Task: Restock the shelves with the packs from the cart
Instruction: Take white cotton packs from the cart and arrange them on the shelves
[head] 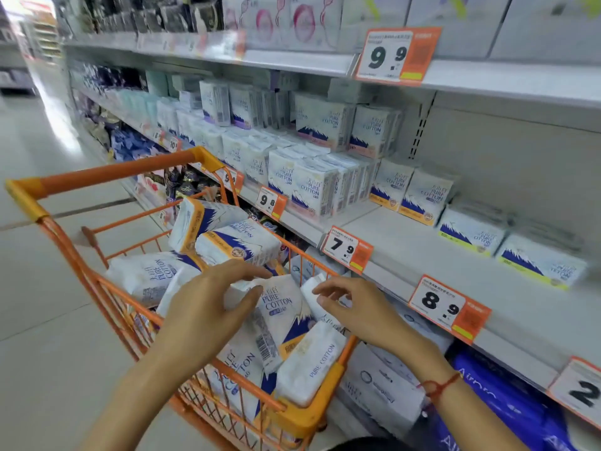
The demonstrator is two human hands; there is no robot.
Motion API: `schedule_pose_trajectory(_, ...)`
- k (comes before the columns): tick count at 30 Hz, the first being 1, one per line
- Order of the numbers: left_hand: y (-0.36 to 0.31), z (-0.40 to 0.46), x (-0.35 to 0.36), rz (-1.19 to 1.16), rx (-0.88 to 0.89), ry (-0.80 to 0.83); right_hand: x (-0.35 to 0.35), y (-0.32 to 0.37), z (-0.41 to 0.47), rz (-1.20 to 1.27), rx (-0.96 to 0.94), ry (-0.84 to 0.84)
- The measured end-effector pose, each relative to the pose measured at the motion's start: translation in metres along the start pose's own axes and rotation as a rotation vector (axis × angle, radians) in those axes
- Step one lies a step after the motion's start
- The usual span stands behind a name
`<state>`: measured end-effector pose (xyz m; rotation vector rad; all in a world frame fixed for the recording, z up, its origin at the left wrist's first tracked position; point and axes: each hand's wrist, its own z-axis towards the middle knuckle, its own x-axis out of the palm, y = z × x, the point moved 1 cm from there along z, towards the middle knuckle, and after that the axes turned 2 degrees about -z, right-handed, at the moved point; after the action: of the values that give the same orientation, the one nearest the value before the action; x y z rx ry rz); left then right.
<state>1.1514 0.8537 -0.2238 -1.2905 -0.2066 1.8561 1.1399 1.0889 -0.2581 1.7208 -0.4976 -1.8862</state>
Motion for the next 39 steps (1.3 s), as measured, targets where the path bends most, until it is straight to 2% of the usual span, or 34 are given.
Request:
schedule_pose_trajectory(3,0.009,-0.014,0.010,0.132,0.006,0.002,0.003,-0.002,-0.010,-0.024,0.023,0.070)
schedule_pose_trajectory(7,0.014,-0.015,0.029,0.355,0.079,0.168,-0.003,-0.003,-0.023,-0.135,0.037,0.183)
schedule_pose_trajectory(11,0.011,-0.007,0.040,0.374,0.052,0.105,-0.001,-0.006,-0.028,-0.315,-0.003,0.321)
schedule_pose_trajectory(15,0.010,-0.002,0.042,0.238,-0.004,-0.023,0.006,-0.014,-0.025,-0.214,-0.008,0.201)
schedule_pose_trajectory(19,0.002,-0.003,0.035,-0.009,-0.028,-0.166,0.007,-0.012,-0.028,-0.093,-0.031,0.092)
schedule_pose_trajectory(21,-0.002,-0.007,0.032,-0.145,-0.058,-0.177,0.002,0.000,-0.030,0.047,-0.058,-0.031)
schedule_pose_trajectory(24,-0.011,-0.013,0.026,-0.357,-0.113,-0.114,-0.016,0.011,-0.030,0.297,0.011,-0.307)
schedule_pose_trajectory(27,-0.020,-0.011,0.029,-0.408,-0.188,0.138,-0.028,0.010,-0.029,0.571,0.231,-0.427)
schedule_pose_trajectory(29,-0.027,-0.005,0.038,-0.328,-0.184,0.281,-0.030,0.008,-0.029,0.787,0.399,-0.413)
schedule_pose_trajectory(32,-0.036,0.008,0.049,-0.435,-0.240,0.246,-0.033,0.004,-0.028,0.959,0.509,-0.305)
schedule_pose_trajectory(36,-0.040,0.019,0.055,-0.837,-0.513,0.219,-0.038,0.000,-0.027,1.105,0.397,-0.083)
schedule_pose_trajectory(39,-0.049,0.018,0.060,-0.854,-0.502,0.256,-0.034,0.008,-0.029,1.098,0.286,0.020)
